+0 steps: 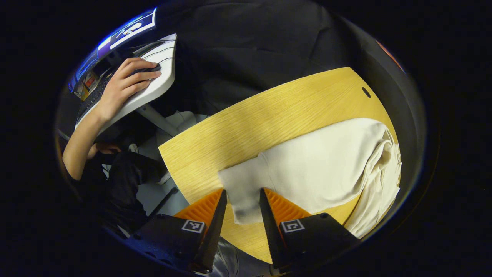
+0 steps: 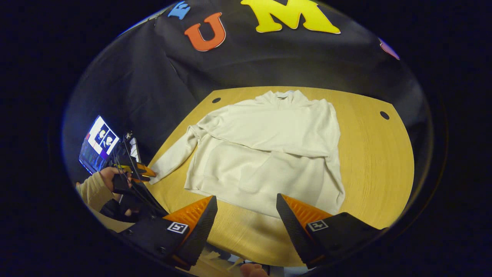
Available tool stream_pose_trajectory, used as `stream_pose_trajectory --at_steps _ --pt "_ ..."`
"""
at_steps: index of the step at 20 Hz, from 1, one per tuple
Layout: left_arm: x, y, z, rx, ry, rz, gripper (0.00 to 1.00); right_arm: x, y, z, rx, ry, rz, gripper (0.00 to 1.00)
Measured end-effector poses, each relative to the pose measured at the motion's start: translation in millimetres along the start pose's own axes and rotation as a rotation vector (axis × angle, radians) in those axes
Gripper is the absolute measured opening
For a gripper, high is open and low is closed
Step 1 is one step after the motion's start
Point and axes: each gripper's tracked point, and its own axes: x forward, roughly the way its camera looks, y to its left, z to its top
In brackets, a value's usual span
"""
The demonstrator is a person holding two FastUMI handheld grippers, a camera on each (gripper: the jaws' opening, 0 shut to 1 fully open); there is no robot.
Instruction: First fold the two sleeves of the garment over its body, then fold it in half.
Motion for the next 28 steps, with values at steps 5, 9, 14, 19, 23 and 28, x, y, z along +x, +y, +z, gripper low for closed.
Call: stream_pose_trajectory --at_steps 5,9,14,19,23,28 --pt "1.4 -8.9 -2.0 -0.021 0.02 -0.017 0.27 -16.7 -37.3 -8.7 0.155 -0.045 0.011 0.96" --pt "0.6 -11.7 -1.9 -0.005 0.012 0.016 0.09 -34.4 -76.7 -11.7 0.258 -0.08 0.016 0.92" --pt "-2.7 -19.9 -3.9 0.056 0.019 0.059 0.04 -48.2 -112.1 -13.2 0.324 -0.105 0.016 0.92" --pt "-39.1 -46.3 1.8 0.08 -0.018 0.062 0.03 -49.5 -118.4 -25.9 0.3 -0.077 0.027 0.95" --pt "-84.6 -103.4 18.1 0.151 -0.075 -0.019 0.03 -45.7 -116.4 -29.8 0.269 -0.042 0.048 0.92" --pt "-125.1 -196.1 33.0 0.262 -0.156 -0.119 0.04 -44.0 -113.4 -27.7 0.259 -0.022 0.074 0.95"
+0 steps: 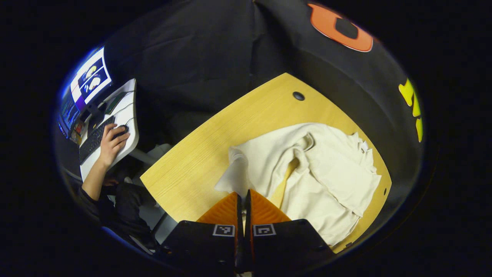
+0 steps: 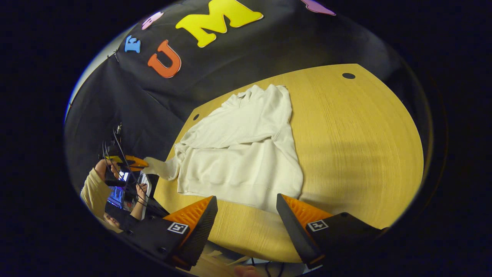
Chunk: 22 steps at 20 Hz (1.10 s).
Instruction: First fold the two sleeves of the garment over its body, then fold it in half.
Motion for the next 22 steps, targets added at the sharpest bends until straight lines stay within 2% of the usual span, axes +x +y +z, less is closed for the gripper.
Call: stream_pose_trajectory --at_steps 1,3,7,8,9,11,12,16,18,22 --pt "-1.0 -20.7 3.5 0.025 -0.006 -0.021 0.03 0.9 -0.6 -0.8 -0.009 0.005 0.0 0.92" --pt "-5.4 -68.0 7.3 0.074 -0.01 -0.063 0.03 0.9 -2.2 0.1 -0.028 0.009 -0.007 0.92" --pt "-5.9 -174.9 3.2 0.182 -0.013 -0.166 0.04 0.0 -26.0 9.5 -0.053 -0.033 -0.095 0.96" --pt "-4.1 -203.0 -1.4 0.209 -0.009 -0.195 0.03 -1.5 -31.2 10.3 -0.042 -0.037 -0.11 0.92" --pt "-1.7 -230.0 -7.9 0.237 -0.001 -0.221 0.03 -5.0 -35.6 10.2 -0.031 -0.036 -0.124 0.96" --pt "4.5 -279.8 -27.6 0.287 0.021 -0.279 0.03 -12.6 -54.9 14.2 -0.013 -0.051 -0.189 0.92" --pt "9.2 -299.4 -36.0 0.321 0.032 -0.292 0.03 -16.8 -63.3 16.5 0.009 -0.061 -0.209 0.96" --pt "26.6 -360.0 -64.0 0.433 0.069 -0.321 0.03 -29.3 -90.0 11.8 0.108 -0.071 -0.256 0.92" --pt "34.3 -389.0 -75.8 0.466 0.084 -0.338 0.03 -33.9 -100.3 8.8 0.125 -0.076 -0.286 0.96" --pt "41.5 -443.5 -99.5 0.577 0.105 -0.365 0.04 -40.7 -117.0 -4.2 0.144 -0.08 -0.344 0.96"
